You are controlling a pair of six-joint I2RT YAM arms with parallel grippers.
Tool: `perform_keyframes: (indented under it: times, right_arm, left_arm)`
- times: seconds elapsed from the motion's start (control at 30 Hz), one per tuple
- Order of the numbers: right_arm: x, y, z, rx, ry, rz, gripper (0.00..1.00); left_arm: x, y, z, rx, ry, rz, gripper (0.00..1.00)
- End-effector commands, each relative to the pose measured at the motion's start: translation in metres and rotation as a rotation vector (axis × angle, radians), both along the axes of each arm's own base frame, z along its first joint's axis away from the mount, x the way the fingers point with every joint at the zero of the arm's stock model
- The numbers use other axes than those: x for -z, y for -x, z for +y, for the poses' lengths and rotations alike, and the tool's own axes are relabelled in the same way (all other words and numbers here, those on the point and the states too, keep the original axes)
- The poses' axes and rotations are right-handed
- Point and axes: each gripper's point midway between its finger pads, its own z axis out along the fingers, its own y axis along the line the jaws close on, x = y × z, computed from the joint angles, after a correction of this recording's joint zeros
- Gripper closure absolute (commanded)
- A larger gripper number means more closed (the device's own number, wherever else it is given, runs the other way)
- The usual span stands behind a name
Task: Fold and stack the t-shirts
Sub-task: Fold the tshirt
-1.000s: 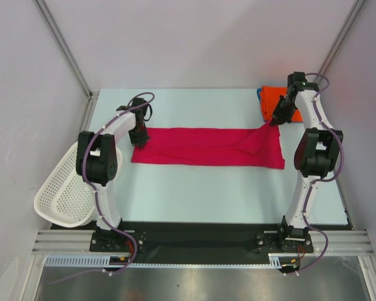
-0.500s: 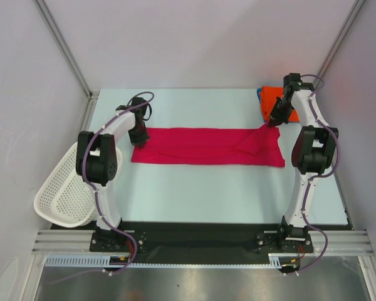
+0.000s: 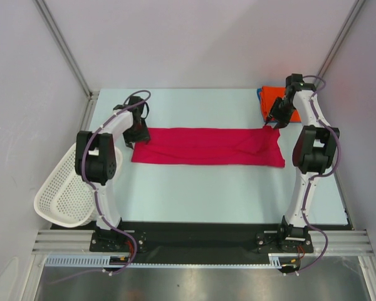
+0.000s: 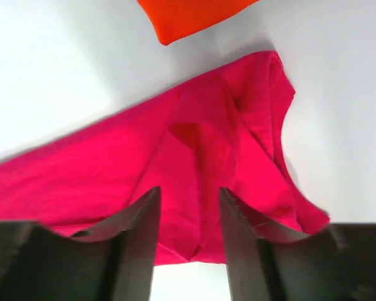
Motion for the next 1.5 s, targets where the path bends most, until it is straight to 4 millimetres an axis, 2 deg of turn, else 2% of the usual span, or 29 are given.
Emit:
perform_keyframes:
  times: [0.0,0.07,0.17,0.23,0.3,0.33,0.37,0.43,0.47,0.5,0.57,0.63,0.67,0.73,0.87,0.97,1.1,1.47]
  right_arm:
    - [-0.020,-0.015,-0.002,0.010,-0.035,-0.078,0.48]
    - [-0.034,-0.015,-0.004,0.010,-0.027,-0.096,0.42]
    - [-0.058,-0.003,0.000,-0.016,-0.001,-0.120,0.39]
    - [-0.063,0.006,0.009,-0.047,-0.002,-0.119,0.39]
    - [-0.051,0.024,0.022,-0.077,-0.011,-0.069,0.38]
    - [-0.063,0.031,0.029,-0.091,-0.029,-0.095,0.38]
    - [-0.046,0.044,0.038,-0.101,-0.048,-0.056,0.35]
    - [-0.052,0.052,0.052,-0.106,-0.107,-0.090,0.34]
    - [-0.048,0.056,0.056,-0.102,-0.124,-0.085,0.34]
    - [-0.035,0.068,0.061,-0.098,-0.140,-0.045,0.33]
    - [-0.036,0.073,0.069,-0.086,-0.181,-0.055,0.33]
    - [-0.025,0.082,0.067,-0.068,-0.165,-0.031,0.34]
    - [-0.024,0.087,0.076,-0.093,-0.162,-0.029,0.37]
    - [-0.010,0.094,0.080,-0.097,-0.163,-0.003,0.41]
    - [0.008,0.092,0.082,-0.101,-0.137,0.006,0.54]
    - [0.015,0.085,0.084,-0.110,-0.104,0.000,0.57]
    - [0.027,0.081,0.078,-0.116,-0.034,0.034,0.57]
    - [0.029,0.088,0.070,-0.134,0.039,0.046,0.57]
  left_arm:
    - [-0.050,-0.016,0.008,-0.047,-0.002,-0.154,0.33]
    - [-0.058,-0.011,0.010,-0.058,-0.002,-0.170,0.17]
    - [-0.064,0.003,0.007,-0.054,0.025,-0.180,0.16]
    - [-0.066,0.016,0.004,-0.045,0.050,-0.186,0.16]
    - [-0.069,0.019,0.001,-0.026,0.067,-0.199,0.16]
    - [-0.068,0.023,-0.004,-0.006,0.093,-0.192,0.16]
    - [-0.068,0.025,-0.008,0.006,0.112,-0.190,0.20]
    - [-0.065,0.026,-0.019,0.044,0.156,-0.180,0.25]
    - [-0.059,0.028,-0.030,0.070,0.204,-0.161,0.35]
    - [-0.056,0.029,-0.037,0.077,0.229,-0.152,0.39]
    - [-0.048,0.033,-0.049,0.091,0.273,-0.131,0.46]
    - [-0.037,0.036,-0.054,0.094,0.292,-0.099,0.52]
    - [-0.036,0.037,-0.055,0.094,0.295,-0.091,0.55]
    - [-0.032,0.039,-0.053,0.098,0.290,-0.079,0.55]
    - [-0.036,0.042,-0.052,0.112,0.282,-0.087,0.56]
    - [-0.038,0.043,-0.054,0.118,0.294,-0.088,0.56]
    - [-0.041,0.044,-0.055,0.131,0.295,-0.090,0.56]
    - [-0.041,0.044,-0.056,0.147,0.300,-0.086,0.56]
